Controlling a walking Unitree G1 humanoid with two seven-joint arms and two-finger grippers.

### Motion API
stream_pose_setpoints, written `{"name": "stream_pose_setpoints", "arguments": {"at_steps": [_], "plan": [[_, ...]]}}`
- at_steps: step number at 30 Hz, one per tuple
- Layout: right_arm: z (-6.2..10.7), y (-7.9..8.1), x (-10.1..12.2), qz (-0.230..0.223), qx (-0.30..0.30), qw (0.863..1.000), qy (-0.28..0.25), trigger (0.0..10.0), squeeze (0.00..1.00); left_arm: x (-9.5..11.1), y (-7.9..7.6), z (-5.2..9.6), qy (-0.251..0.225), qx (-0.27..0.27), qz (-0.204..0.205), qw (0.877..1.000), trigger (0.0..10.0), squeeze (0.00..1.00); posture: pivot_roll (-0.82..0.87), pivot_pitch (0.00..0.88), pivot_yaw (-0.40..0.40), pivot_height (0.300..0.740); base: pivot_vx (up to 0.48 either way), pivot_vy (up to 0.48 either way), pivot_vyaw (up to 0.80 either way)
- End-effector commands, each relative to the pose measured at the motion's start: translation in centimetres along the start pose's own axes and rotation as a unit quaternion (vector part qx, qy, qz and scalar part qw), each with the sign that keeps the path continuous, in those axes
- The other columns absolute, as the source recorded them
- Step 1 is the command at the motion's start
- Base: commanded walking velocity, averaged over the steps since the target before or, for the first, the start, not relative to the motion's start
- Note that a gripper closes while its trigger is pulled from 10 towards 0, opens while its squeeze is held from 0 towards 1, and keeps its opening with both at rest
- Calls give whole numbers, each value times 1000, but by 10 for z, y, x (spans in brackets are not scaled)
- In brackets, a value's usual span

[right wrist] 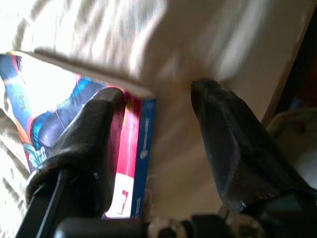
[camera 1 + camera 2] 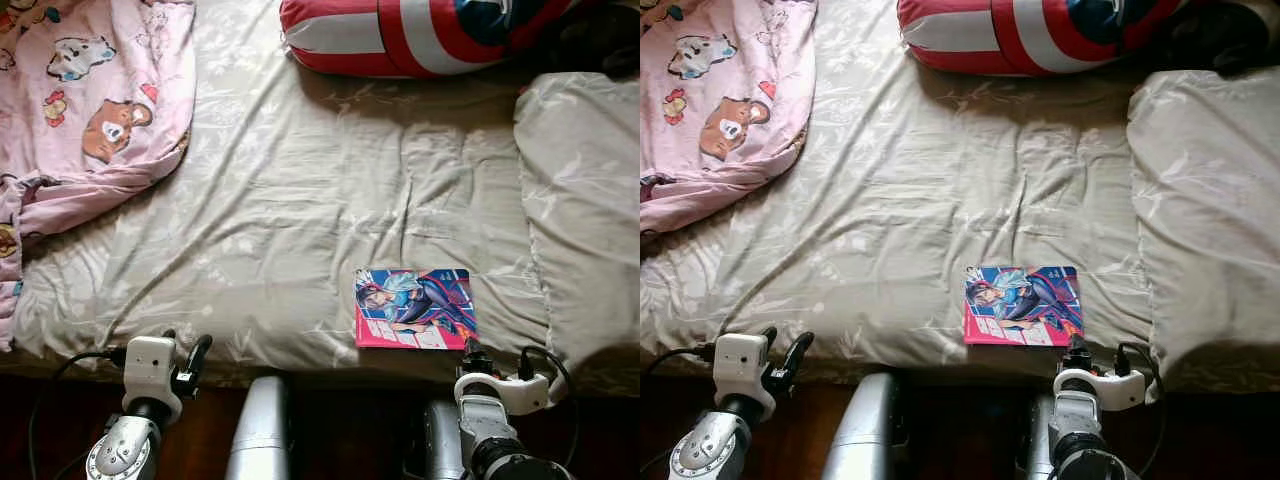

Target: Clean up the room

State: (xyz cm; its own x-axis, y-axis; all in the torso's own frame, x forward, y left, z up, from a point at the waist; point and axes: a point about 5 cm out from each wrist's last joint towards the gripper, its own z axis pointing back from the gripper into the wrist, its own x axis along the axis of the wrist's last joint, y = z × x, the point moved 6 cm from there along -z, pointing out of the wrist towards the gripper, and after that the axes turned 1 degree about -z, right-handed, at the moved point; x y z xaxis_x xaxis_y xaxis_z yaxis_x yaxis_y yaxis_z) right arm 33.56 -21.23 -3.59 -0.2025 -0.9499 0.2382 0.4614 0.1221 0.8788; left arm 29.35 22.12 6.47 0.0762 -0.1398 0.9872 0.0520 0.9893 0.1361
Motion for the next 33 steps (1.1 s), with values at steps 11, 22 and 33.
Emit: {"name": "stream_pose_setpoints", "arguments": {"at_steps": [11, 22, 33], "plan": [[-2, 10, 11, 29, 33, 999, -5, 10000, 0, -19, 0, -8, 21, 8, -3, 1000, 10000, 0, 132, 249, 19, 632, 0, 0, 0], [-2, 37, 21, 227, 124, 966, 0, 10000, 0, -33, -10, -27, 31, 31, 39, 998, 10000, 0, 44, 169, -30, 632, 0, 0, 0], [5, 49, -13, 420, 188, 886, 56, 10000, 0, -53, -13, -36, 63, 38, 67, 995, 10000, 0, 25, 109, -43, 632, 0, 0, 0]]}}
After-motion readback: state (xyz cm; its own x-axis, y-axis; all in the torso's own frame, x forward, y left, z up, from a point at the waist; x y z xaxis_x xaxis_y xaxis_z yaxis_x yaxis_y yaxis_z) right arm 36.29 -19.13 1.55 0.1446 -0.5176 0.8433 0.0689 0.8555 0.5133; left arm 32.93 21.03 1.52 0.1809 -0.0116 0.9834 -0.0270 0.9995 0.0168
